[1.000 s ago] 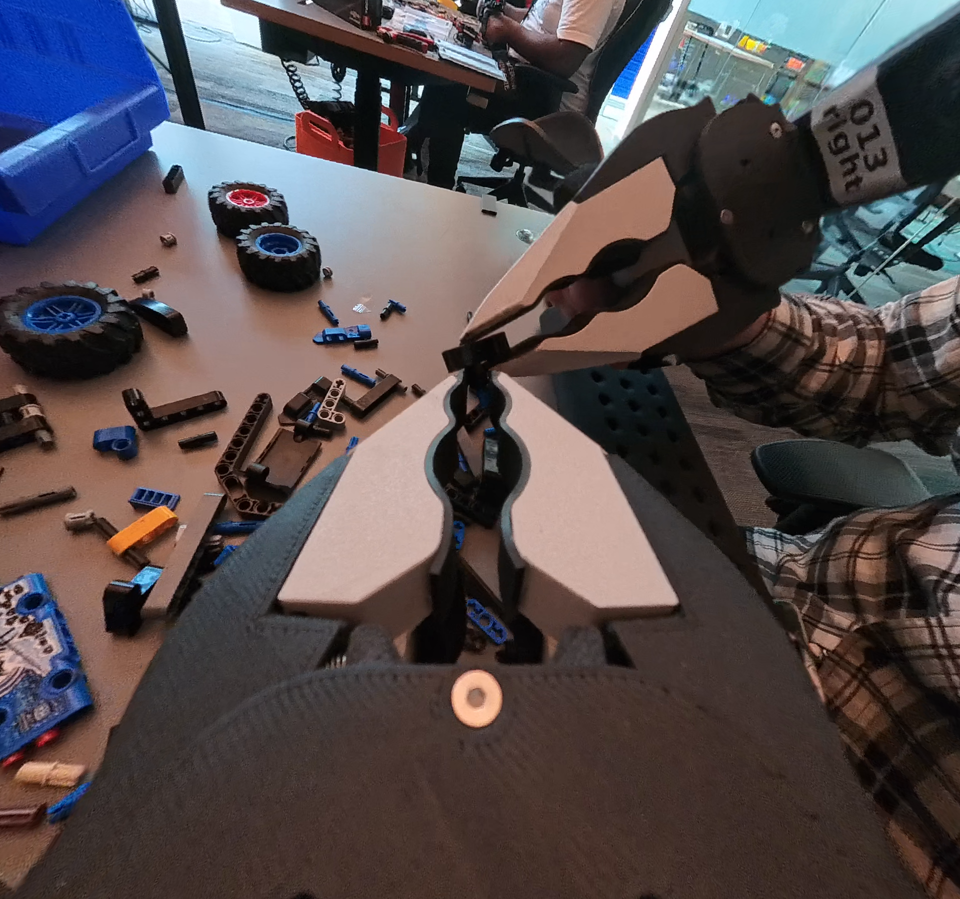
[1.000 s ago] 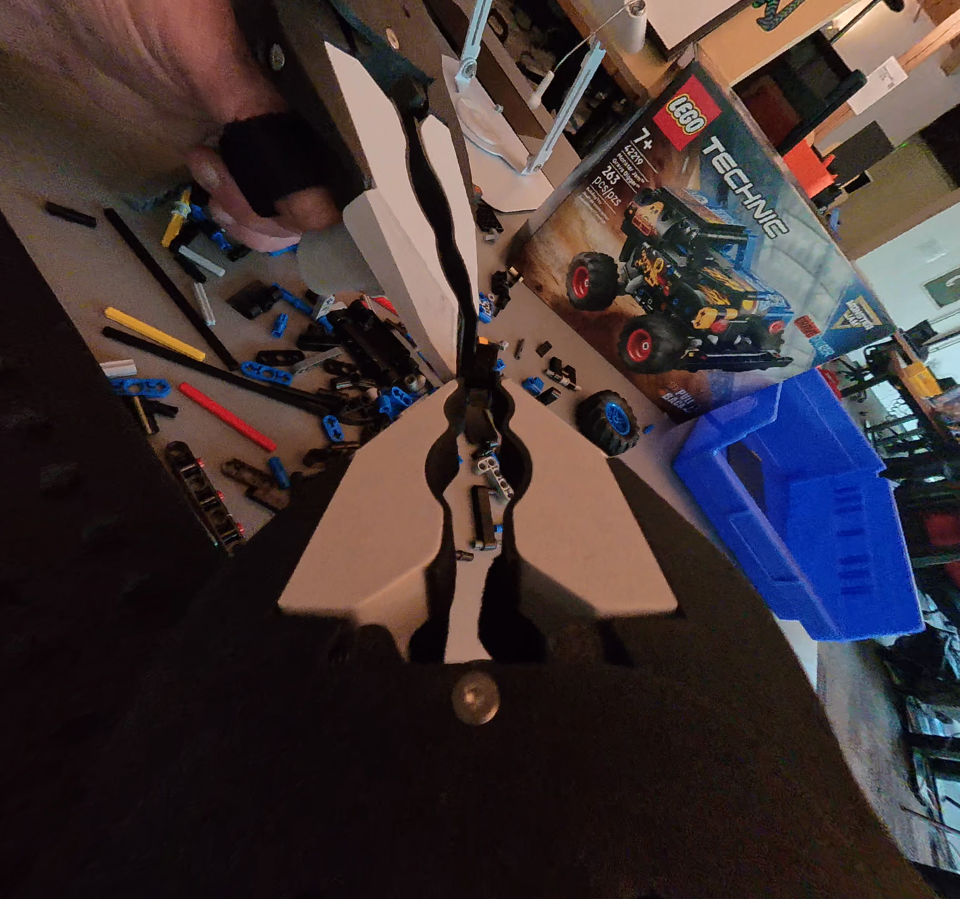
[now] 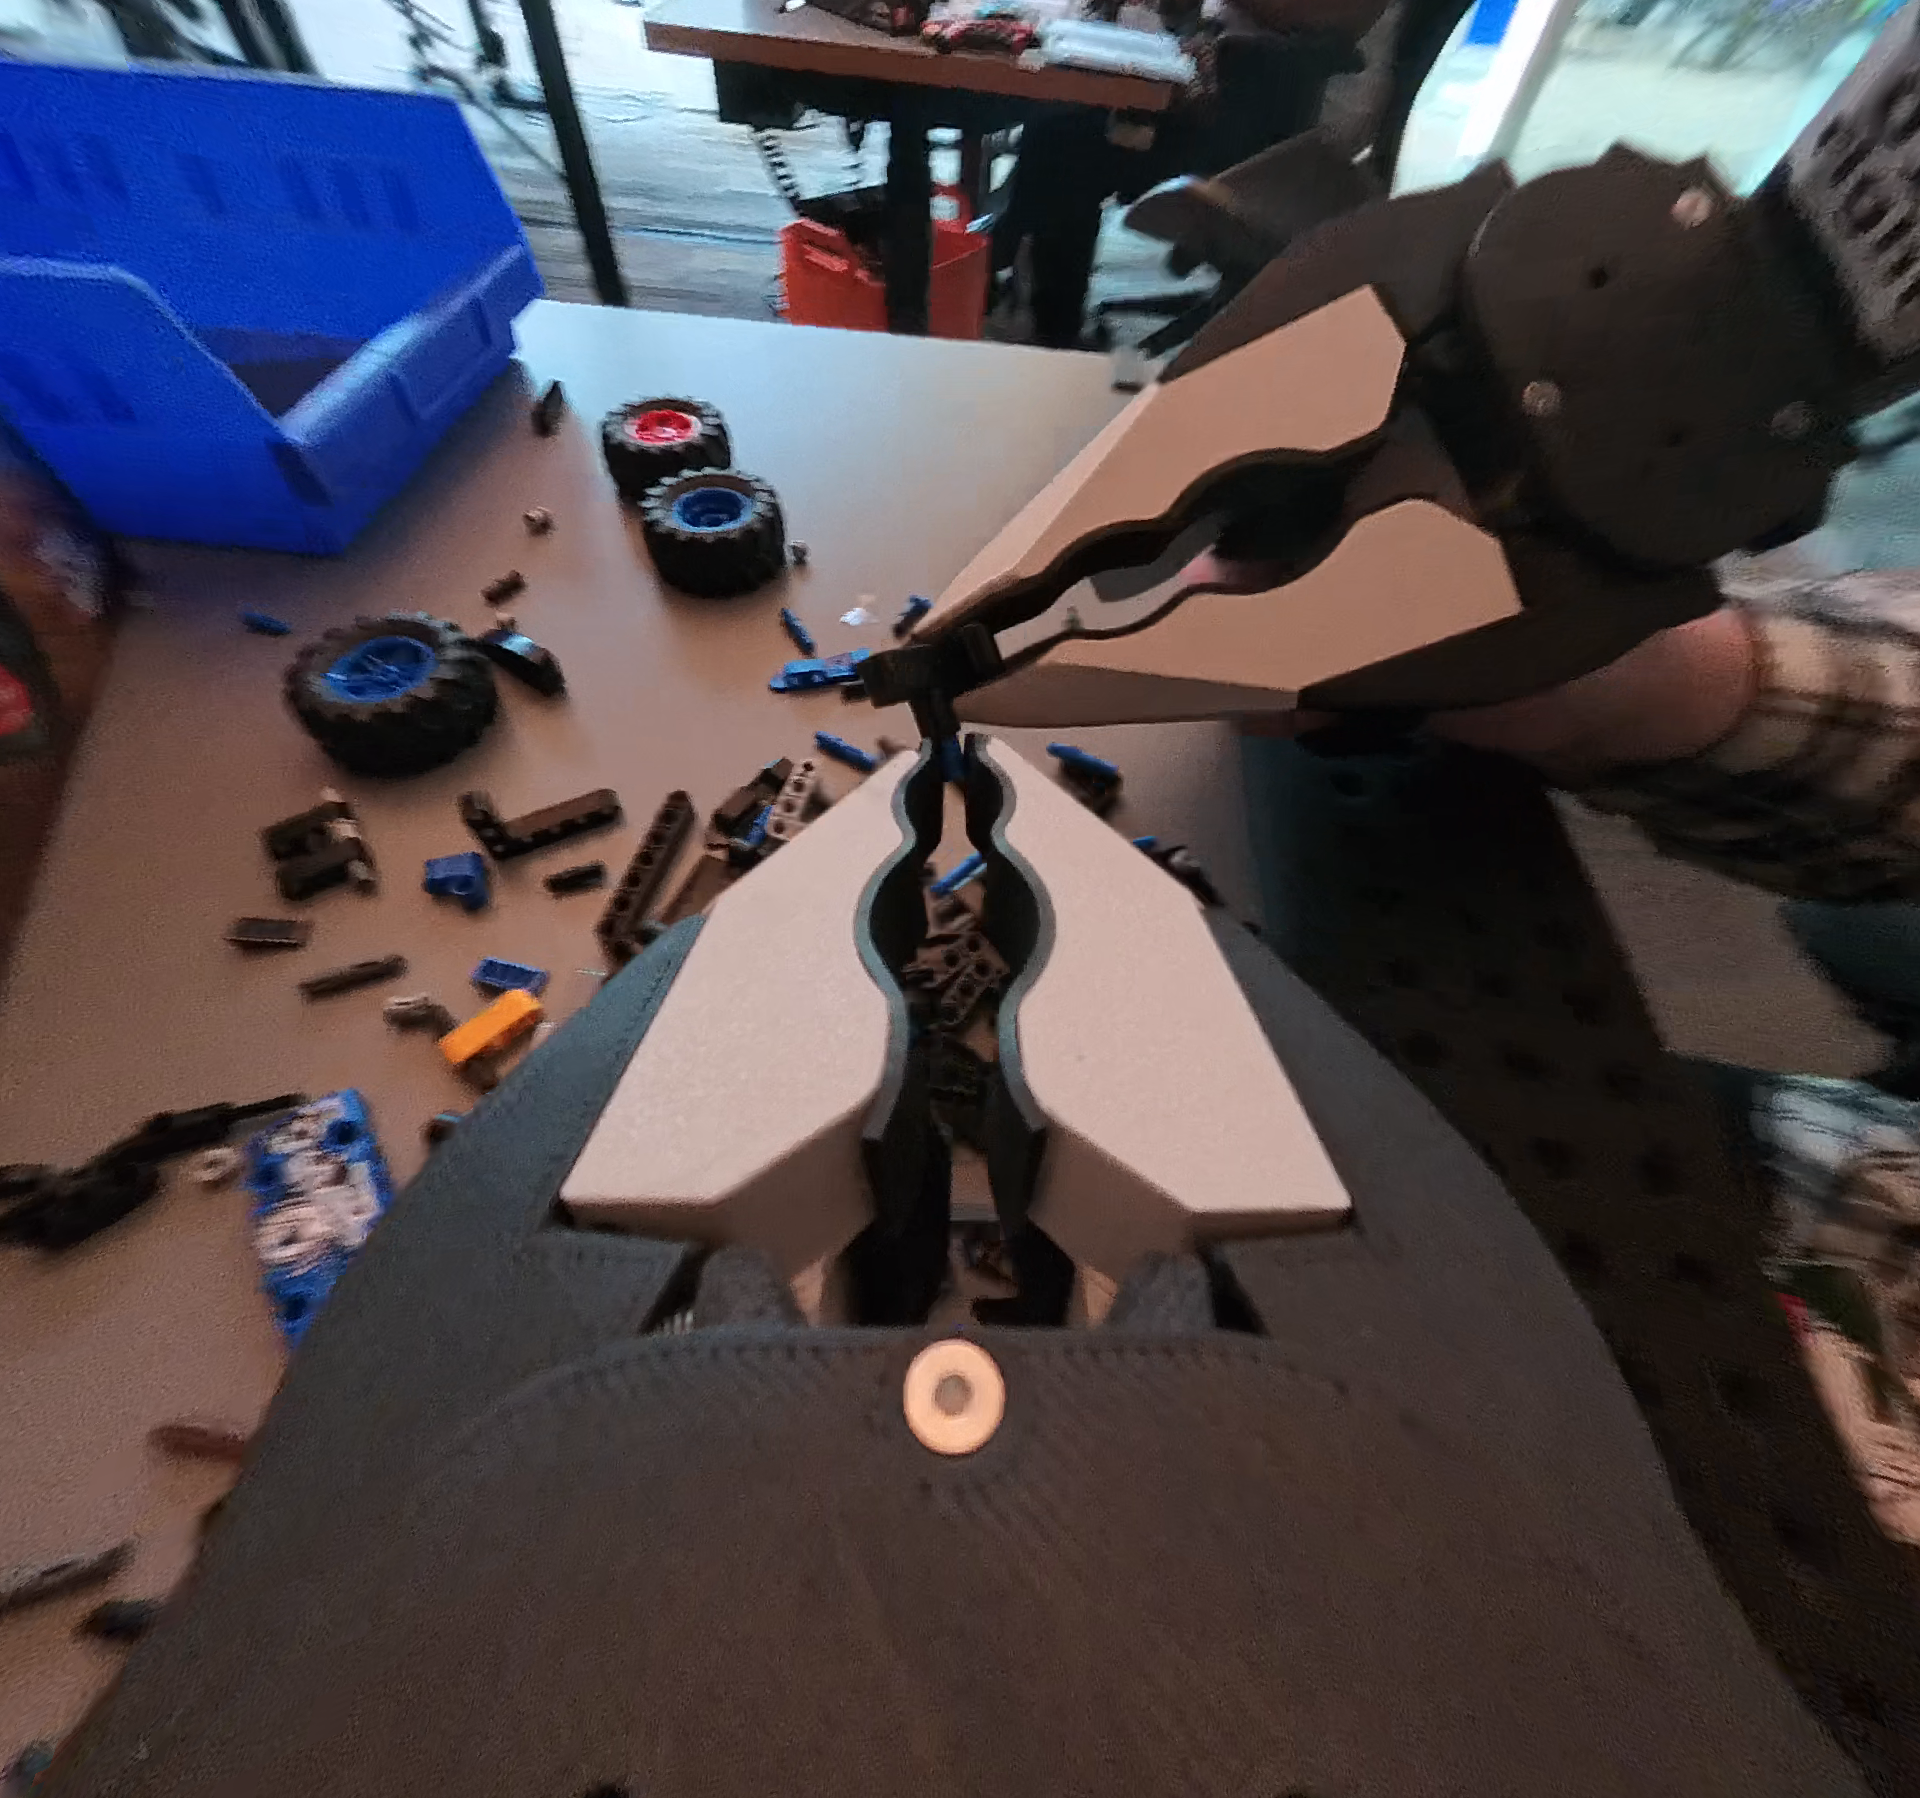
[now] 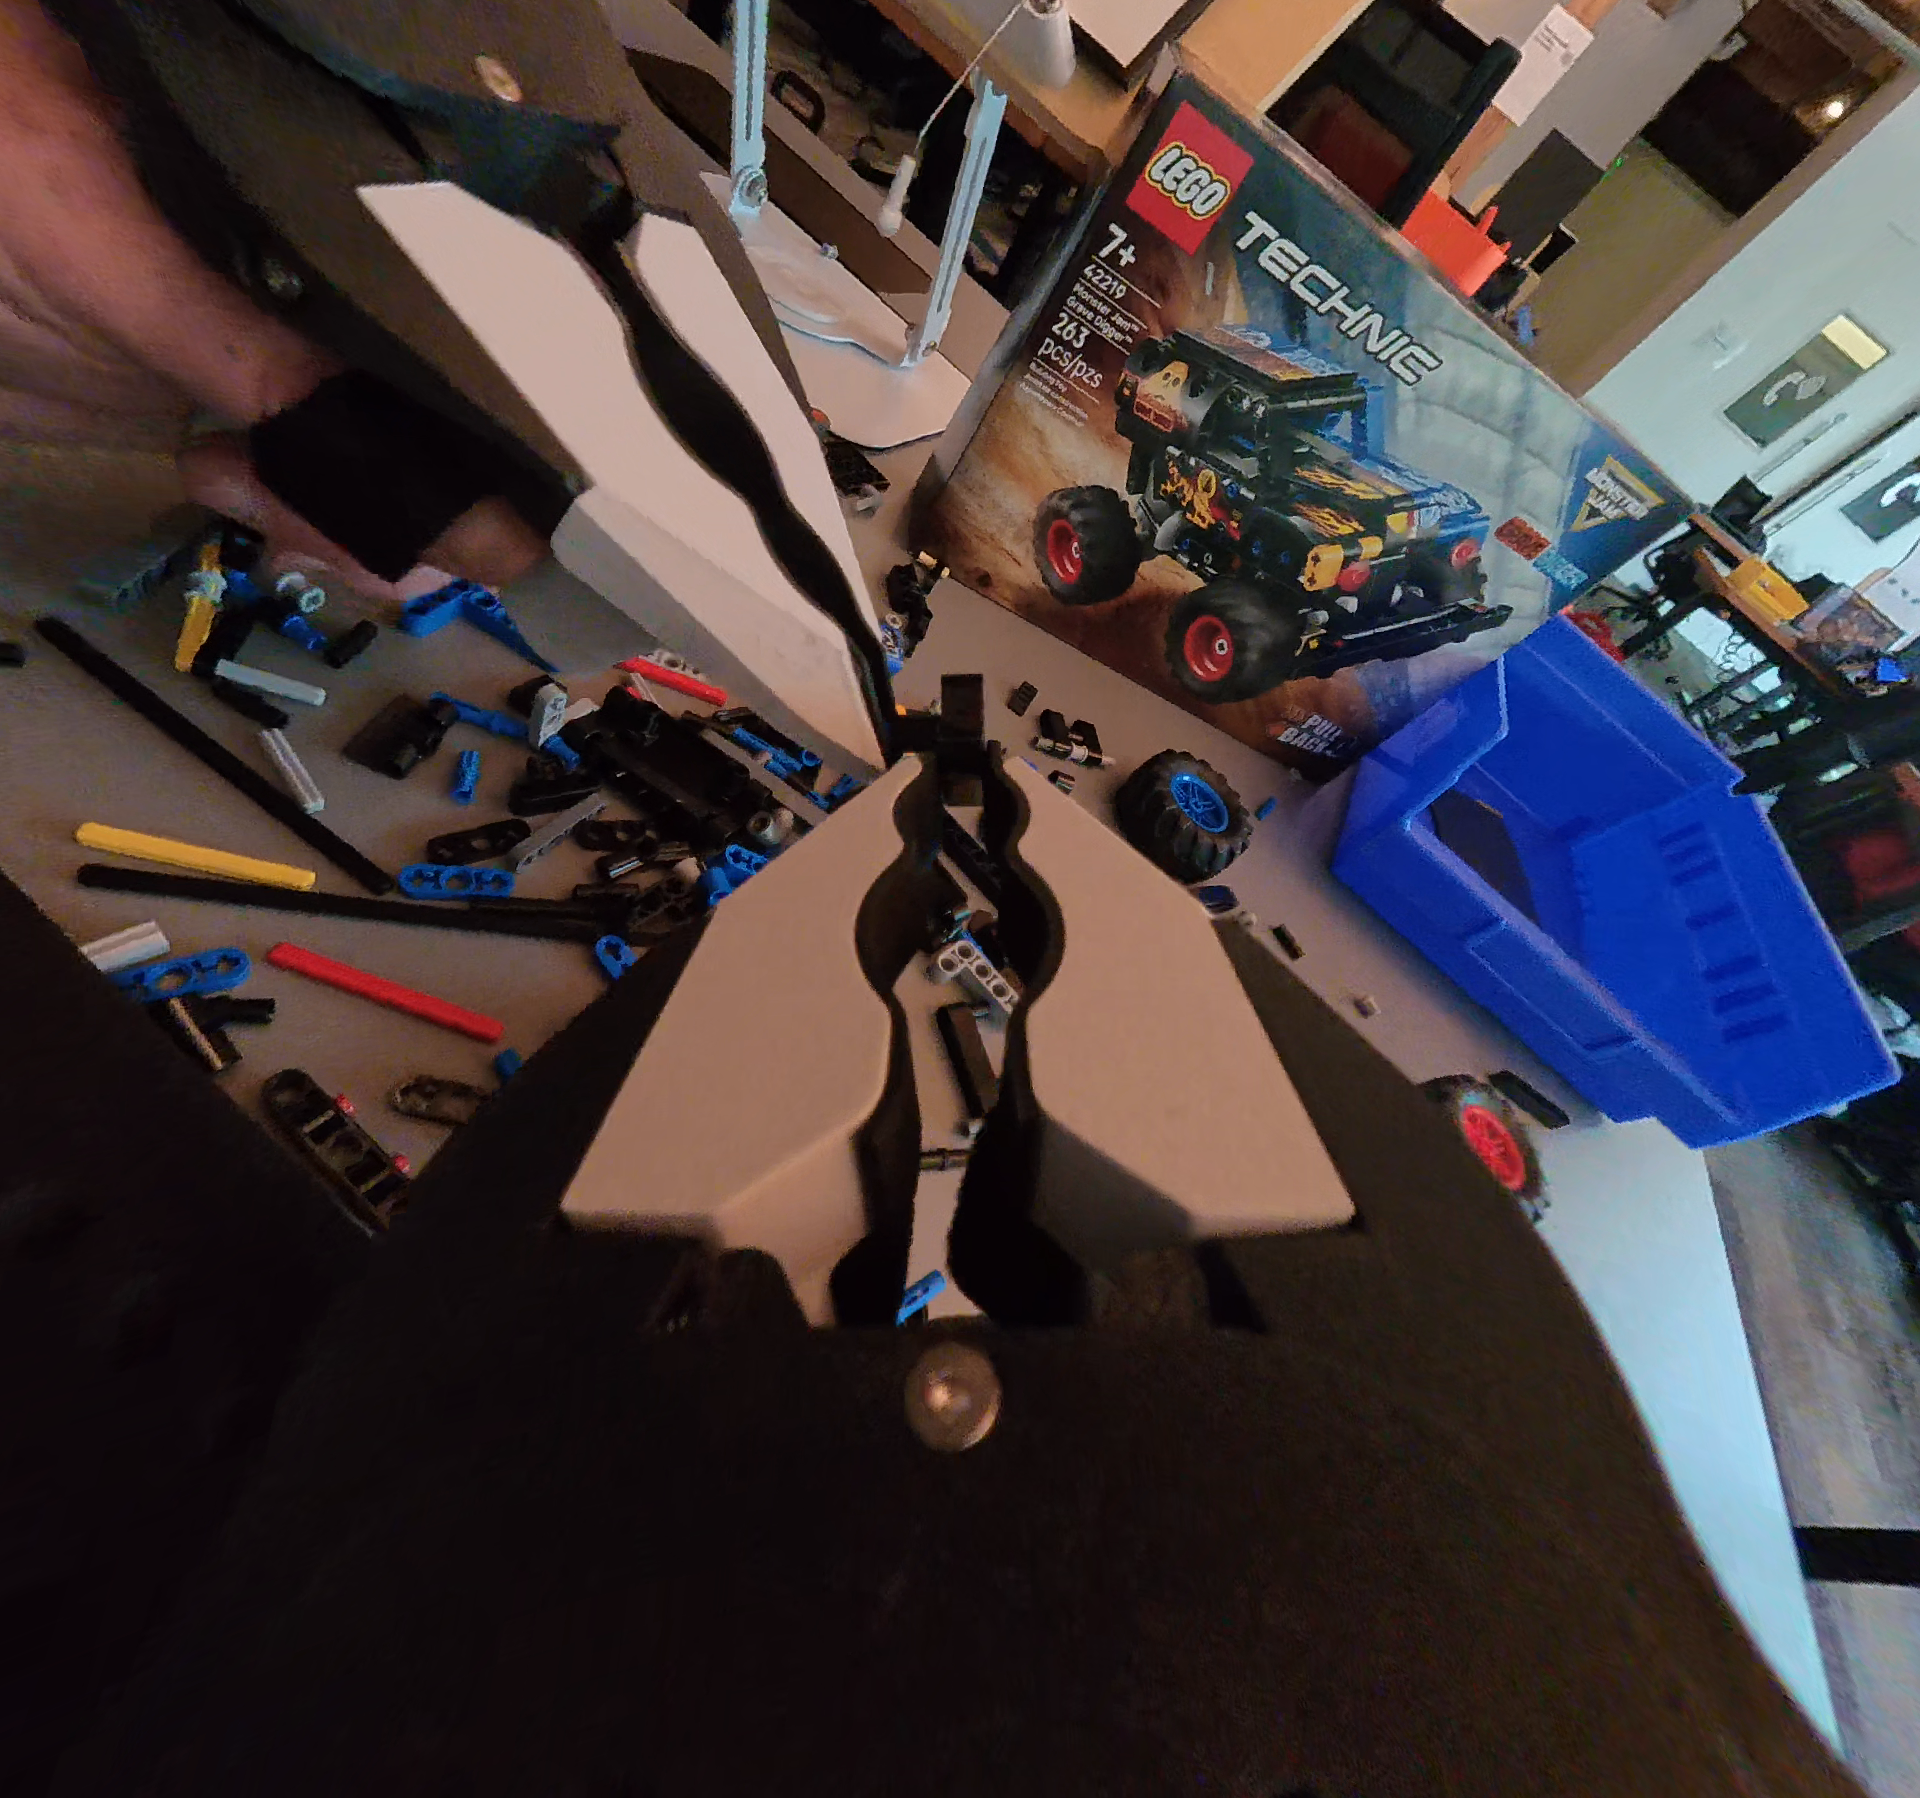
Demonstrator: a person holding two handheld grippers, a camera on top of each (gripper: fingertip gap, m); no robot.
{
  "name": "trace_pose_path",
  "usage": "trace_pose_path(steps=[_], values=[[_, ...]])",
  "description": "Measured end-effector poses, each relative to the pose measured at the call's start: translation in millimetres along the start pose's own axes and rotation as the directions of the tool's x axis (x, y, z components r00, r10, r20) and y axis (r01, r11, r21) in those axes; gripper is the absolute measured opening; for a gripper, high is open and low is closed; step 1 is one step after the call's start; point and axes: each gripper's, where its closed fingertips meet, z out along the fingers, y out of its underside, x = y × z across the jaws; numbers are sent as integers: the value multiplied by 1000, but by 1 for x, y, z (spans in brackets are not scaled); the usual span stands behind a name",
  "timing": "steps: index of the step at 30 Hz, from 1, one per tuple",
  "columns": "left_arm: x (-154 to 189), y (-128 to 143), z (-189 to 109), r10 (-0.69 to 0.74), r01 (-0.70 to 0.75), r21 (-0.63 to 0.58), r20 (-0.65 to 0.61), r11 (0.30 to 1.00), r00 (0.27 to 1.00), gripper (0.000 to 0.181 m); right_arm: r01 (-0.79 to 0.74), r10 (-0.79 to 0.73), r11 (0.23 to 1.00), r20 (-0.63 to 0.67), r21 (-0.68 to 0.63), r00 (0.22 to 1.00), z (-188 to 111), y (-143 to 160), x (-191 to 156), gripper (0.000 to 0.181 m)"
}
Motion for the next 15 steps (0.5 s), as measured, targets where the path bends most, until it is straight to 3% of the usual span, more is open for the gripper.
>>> trace_pose_path(steps=[4,6,8,10,12,13,15], values=[[-6,2,-1,223,-209,-99,168,973,960,2,-64,64,998,-7,-4,998,4,1,2,5],[-7,2,-2,248,-229,-116,185,966,951,1,-93,93,996,-2,-5,996,6,1,2,5],[15,8,3,353,-331,-165,136,929,926,2,-144,139,989,-116,-38,983,4,14,29,5],[2,18,6,470,-411,-269,213,871,857,2,-267,267,964,-35,5,963,3,15,35,5],[-7,11,1,290,-259,-190,159,947,944,2,-202,202,979,19,5,979,6,9,16,5],[-4,1,-4,240,-227,-110,120,968,963,2,-189,188,982,33,21,982,6,6,11,5],[-11,0,-11,206,-194,-89,150,977,967,1,-231,229,972,50,35,972,5,6,14,5]])
